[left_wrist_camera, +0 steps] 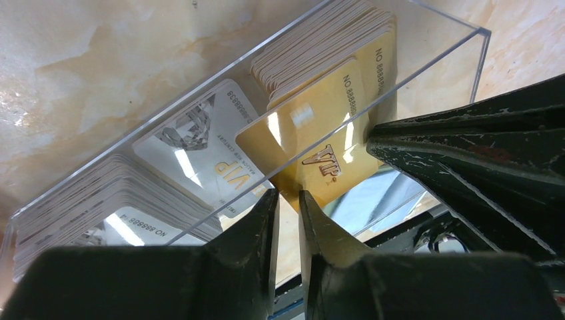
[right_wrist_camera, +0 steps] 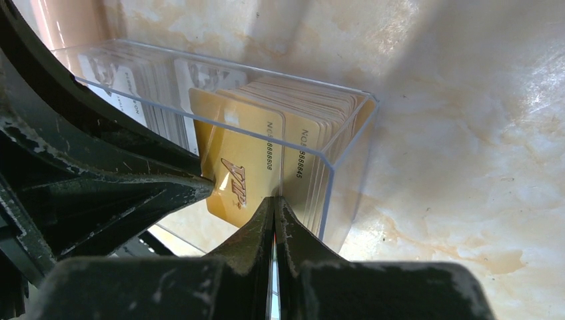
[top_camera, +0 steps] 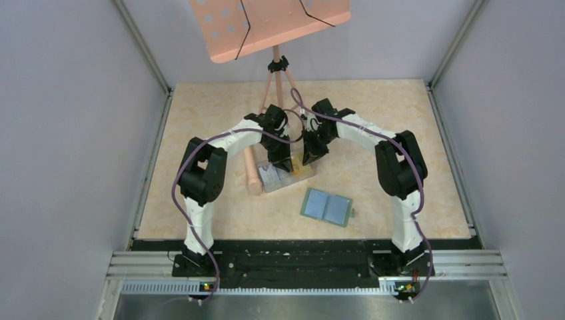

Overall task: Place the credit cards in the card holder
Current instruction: Pick up the credit card from the storage box.

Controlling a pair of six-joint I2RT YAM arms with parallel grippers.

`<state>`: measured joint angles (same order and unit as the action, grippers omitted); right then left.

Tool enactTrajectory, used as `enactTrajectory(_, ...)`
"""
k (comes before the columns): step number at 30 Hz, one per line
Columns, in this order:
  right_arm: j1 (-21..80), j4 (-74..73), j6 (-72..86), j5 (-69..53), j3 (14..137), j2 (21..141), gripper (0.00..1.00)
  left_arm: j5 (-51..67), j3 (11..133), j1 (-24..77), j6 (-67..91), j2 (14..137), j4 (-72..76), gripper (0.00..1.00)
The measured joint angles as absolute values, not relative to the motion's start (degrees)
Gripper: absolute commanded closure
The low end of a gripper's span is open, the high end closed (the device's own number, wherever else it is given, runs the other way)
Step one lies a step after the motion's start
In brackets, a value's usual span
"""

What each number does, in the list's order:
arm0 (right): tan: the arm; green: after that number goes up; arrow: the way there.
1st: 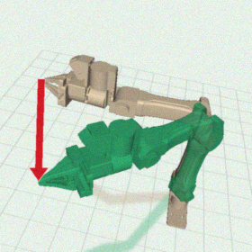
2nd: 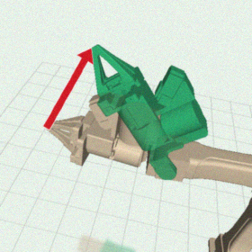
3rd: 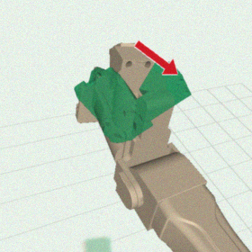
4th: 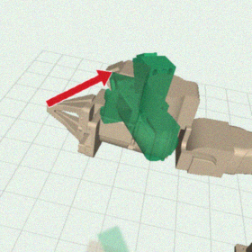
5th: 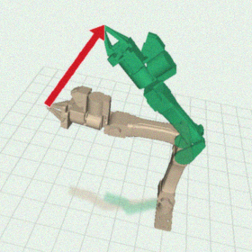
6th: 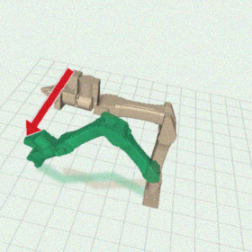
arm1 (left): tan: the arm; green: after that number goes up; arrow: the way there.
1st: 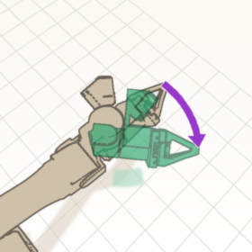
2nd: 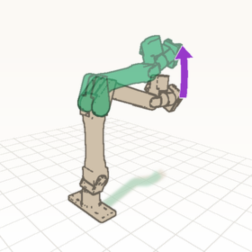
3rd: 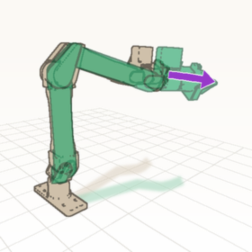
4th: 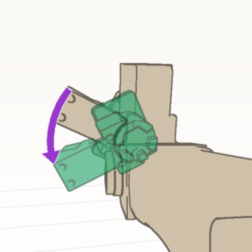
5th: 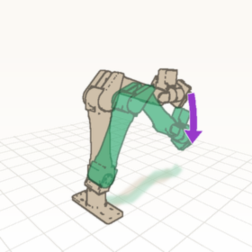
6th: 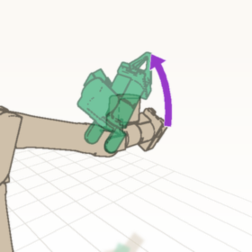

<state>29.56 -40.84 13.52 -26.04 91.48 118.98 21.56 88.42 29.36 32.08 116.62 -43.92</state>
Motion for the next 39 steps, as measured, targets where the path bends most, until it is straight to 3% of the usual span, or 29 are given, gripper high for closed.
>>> enactTrajectory(5, 28.9, -39.8, 14.1, -27.6, 90.6, 118.8, 1.00, 21.6, 88.4, 29.1, 32.6, 116.6, -44.0, 0.89)
enactTrajectory(13, 28.2, -38.5, 15.3, -29.0, 89.4, 118.4, 1.00, 21.7, 88.4, 28.9, 32.9, 115.9, -43.9, 0.91)
enactTrajectory(21, 28.0, -38.0, 15.7, -29.4, 89.0, 118.3, 1.00, 22.0, 88.7, 28.9, 32.9, 114.8, -44.5, 0.89)
enactTrajectory(32, 28.0, -37.7, 16.1, -30.0, 88.9, 118.3, 1.00, 23.2, 92.2, 29.1, 31.1, 114.8, -46.8, 0.75)
enactTrajectory(39, 28.0, -37.5, 16.2, -30.3, 88.5, 118.3, 1.00, 23.1, 94.6, 29.4, 29.5, 115.3, -48.6, 0.74)
